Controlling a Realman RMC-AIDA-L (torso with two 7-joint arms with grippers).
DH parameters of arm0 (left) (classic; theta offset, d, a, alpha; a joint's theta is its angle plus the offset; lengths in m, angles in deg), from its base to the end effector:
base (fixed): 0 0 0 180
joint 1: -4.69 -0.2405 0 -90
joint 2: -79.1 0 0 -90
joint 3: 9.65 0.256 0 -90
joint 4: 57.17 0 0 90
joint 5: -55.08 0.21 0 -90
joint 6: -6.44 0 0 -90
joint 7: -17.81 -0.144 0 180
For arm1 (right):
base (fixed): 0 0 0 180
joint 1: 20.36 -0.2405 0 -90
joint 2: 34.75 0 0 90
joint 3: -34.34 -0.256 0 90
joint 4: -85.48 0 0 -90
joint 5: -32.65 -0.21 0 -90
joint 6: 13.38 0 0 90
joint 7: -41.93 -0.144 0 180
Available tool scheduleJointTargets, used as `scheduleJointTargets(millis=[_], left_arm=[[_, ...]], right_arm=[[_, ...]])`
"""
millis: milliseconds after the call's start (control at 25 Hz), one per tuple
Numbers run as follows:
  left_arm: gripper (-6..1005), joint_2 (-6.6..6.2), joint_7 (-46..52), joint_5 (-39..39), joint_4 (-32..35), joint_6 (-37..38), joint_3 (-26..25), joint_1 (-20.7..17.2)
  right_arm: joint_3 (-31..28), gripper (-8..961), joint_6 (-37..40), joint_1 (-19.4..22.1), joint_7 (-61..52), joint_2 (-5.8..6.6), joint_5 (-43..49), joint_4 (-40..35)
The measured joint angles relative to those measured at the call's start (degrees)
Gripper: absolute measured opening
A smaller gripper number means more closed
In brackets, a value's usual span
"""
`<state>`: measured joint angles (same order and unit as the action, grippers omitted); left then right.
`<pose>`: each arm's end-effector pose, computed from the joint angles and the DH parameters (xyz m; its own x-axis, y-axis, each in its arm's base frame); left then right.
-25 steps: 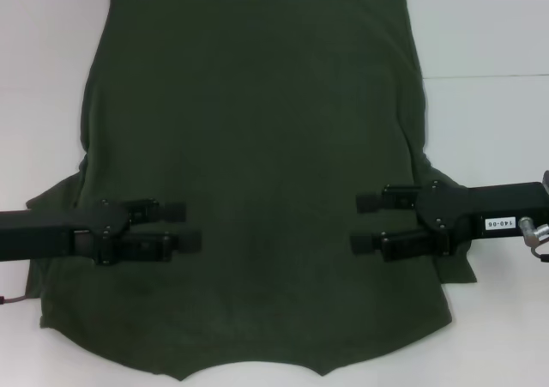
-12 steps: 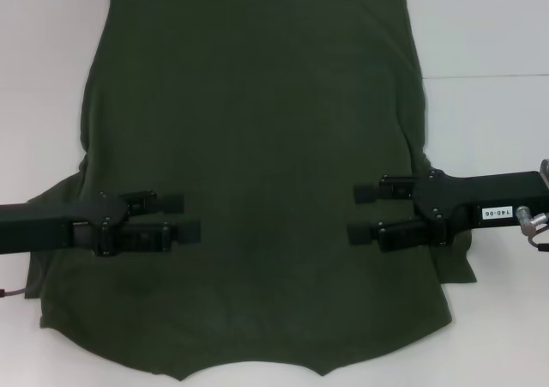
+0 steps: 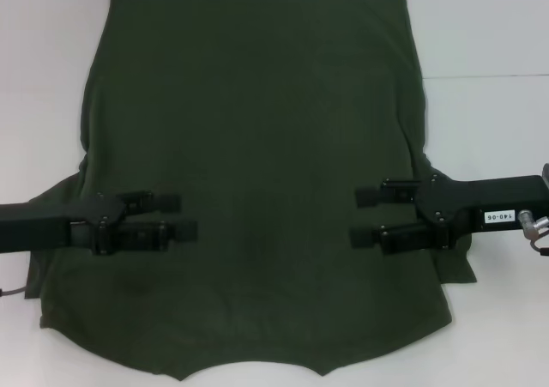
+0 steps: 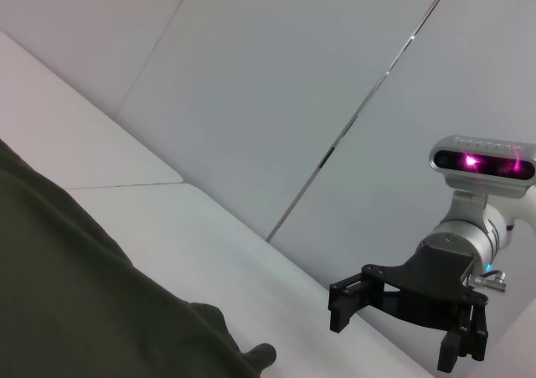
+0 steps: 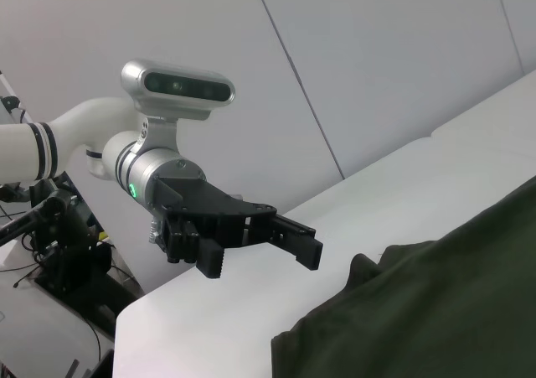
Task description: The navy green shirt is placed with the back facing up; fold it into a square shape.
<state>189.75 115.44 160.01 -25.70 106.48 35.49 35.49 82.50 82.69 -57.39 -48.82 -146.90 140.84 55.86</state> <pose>-0.2592 0.3210 0.0401 0.6010 0.5960 0.5325 0.6111 -0.7721 0.1744 0.2314 0.3418 0.0134 0.7411 -0.4792 -0.4703 -0.4834 -0.8669 0.1216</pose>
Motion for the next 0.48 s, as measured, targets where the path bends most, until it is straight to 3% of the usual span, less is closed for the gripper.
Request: scheduleJointTargets(millis=[120, 320, 480], left_arm=[[947, -0.18, 2.16, -0.05, -0.2, -0.34, -1.77, 0.02], [947, -2.42, 16.0, 1.58, -0.06, -4.01, -7.7, 0.07], [947, -4.0, 25.84, 9.22, 0.02, -7.77, -15.26, -0.49]], right_arm=[[0.0, 924, -0.05, 0.33, 0.1, 0.06, -0.01, 0.06], [-0.07, 925, -0.05, 0.71, 0.2, 0.14, -0.1, 0.1], [-0.09, 925, -0.11, 0.77, 0.5, 0.17, 0.03, 0.11]])
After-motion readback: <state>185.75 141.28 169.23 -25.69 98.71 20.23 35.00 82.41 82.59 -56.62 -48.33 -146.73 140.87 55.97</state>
